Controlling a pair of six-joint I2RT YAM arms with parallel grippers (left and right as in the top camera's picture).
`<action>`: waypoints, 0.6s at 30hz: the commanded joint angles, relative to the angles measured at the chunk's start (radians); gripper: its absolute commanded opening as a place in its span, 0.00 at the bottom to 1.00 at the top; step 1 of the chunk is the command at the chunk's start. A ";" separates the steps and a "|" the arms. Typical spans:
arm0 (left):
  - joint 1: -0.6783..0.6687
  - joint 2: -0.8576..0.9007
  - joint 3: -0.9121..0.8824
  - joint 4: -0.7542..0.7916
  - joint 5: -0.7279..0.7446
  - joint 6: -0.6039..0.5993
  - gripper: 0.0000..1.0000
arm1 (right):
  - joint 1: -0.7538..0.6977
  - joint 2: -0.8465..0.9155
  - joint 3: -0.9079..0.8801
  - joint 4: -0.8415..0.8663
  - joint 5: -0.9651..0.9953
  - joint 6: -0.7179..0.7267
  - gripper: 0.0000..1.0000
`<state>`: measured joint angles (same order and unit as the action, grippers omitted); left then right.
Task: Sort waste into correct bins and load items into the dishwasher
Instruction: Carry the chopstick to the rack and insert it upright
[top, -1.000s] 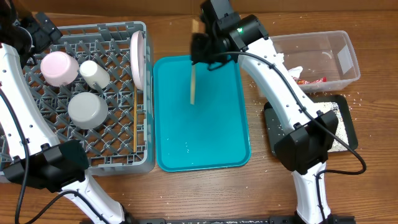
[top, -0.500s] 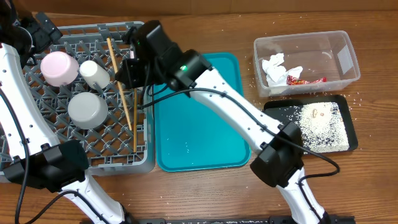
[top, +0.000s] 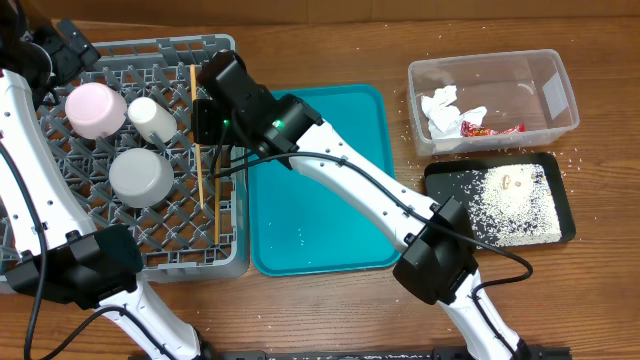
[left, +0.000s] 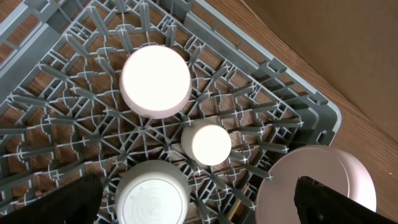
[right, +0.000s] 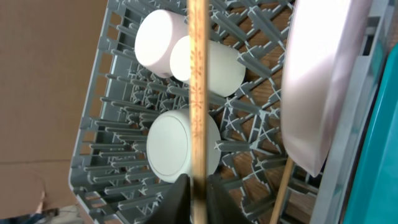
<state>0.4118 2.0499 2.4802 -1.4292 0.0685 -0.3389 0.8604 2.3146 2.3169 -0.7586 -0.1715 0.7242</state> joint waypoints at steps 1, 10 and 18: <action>-0.009 0.000 -0.002 0.000 0.003 -0.009 1.00 | 0.010 0.003 0.000 0.005 0.040 0.011 0.26; -0.009 0.000 -0.002 0.000 0.003 -0.009 1.00 | 0.007 -0.007 0.002 0.001 0.089 -0.023 0.41; -0.009 0.000 -0.002 0.000 0.003 -0.009 1.00 | 0.000 -0.117 0.002 -0.056 0.251 -0.044 0.43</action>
<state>0.4118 2.0499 2.4802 -1.4292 0.0689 -0.3389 0.8684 2.3028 2.3165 -0.8070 -0.0353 0.6960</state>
